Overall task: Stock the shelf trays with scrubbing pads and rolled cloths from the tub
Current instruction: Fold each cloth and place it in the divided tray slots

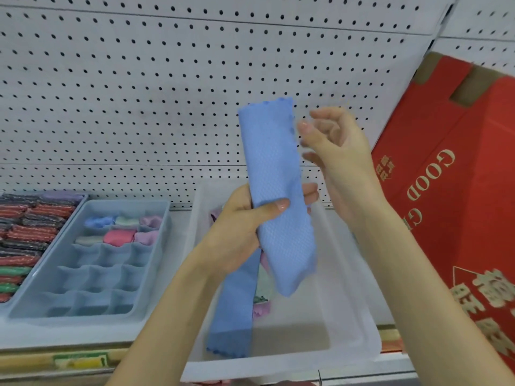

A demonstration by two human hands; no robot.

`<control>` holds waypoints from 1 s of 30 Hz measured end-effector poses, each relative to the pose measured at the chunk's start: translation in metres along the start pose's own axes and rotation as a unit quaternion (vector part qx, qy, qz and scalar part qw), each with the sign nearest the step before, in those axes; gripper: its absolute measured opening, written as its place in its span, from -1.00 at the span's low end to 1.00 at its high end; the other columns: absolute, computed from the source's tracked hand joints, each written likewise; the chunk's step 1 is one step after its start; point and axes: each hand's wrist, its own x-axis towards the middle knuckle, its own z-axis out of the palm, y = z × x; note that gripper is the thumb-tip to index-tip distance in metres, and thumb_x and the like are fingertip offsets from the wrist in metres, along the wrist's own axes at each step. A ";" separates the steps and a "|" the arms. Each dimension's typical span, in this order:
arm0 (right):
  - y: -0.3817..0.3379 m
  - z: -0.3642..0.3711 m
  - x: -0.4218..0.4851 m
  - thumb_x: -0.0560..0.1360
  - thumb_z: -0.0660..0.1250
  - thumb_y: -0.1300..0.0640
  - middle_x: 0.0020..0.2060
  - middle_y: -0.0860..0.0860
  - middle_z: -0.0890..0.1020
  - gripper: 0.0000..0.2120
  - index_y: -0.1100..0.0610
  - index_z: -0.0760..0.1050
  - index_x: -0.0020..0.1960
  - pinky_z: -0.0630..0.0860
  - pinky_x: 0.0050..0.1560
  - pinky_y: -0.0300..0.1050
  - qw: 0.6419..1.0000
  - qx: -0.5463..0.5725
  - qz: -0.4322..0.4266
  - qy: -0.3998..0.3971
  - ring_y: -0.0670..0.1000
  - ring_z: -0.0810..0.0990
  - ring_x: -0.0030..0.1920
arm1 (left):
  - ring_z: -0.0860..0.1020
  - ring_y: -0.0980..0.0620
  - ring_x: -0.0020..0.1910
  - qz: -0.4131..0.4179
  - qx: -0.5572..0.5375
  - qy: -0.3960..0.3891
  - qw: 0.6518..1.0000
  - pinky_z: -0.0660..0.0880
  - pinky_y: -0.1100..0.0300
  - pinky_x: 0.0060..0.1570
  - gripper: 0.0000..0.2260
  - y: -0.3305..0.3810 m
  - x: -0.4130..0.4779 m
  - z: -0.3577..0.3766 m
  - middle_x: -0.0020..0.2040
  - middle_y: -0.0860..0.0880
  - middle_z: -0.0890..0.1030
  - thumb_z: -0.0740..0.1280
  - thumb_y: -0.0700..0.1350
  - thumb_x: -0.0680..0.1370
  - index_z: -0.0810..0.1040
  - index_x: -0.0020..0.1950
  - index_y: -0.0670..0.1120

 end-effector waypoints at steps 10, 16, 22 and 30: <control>0.049 -0.004 -0.049 0.48 0.18 -0.10 -0.47 -0.03 0.30 -0.58 0.24 0.35 -0.33 0.19 -0.45 -0.30 0.975 -0.060 0.143 -0.158 -0.14 0.25 -0.48 | 0.53 0.01 0.26 0.033 -0.108 0.019 0.993 0.54 0.17 0.05 -0.54 -0.002 0.007 -0.015 0.23 -0.09 0.60 0.03 -0.51 0.46 0.47 0.26 -0.24; 0.081 -0.002 -0.060 0.48 0.38 0.13 -0.52 -0.02 0.32 -0.69 0.27 0.39 -0.33 0.24 -0.49 -0.30 0.982 -0.105 0.052 -0.149 -0.11 0.25 -0.49 | 0.50 -0.01 0.29 0.046 -0.125 0.063 0.989 0.49 0.18 0.18 -0.43 -0.009 0.013 -0.022 0.28 -0.12 0.55 -0.06 -0.52 0.39 0.40 0.34 -0.28; 0.071 -0.008 -0.046 0.32 0.47 0.11 -0.39 -0.07 0.58 -0.83 0.15 0.52 -0.18 0.43 -0.35 -0.29 0.973 0.035 0.149 -0.175 -0.07 0.46 -0.40 | 0.59 -0.07 0.05 0.010 -0.077 0.067 0.995 0.58 0.05 -0.06 -0.62 -0.014 0.012 -0.027 0.26 -0.15 0.57 0.13 -0.37 0.53 0.42 0.34 -0.27; 0.064 -0.004 -0.025 0.54 0.26 0.28 -0.45 -0.04 0.58 -0.88 0.21 0.47 -0.18 0.39 -0.44 -0.31 0.986 -0.003 0.095 -0.133 -0.12 0.47 -0.47 | 0.65 0.01 -0.24 -0.090 0.051 0.055 0.993 0.51 0.31 -0.41 -0.78 -0.004 0.007 -0.031 -0.08 -0.10 0.68 0.15 -0.22 0.61 0.55 0.15 -0.21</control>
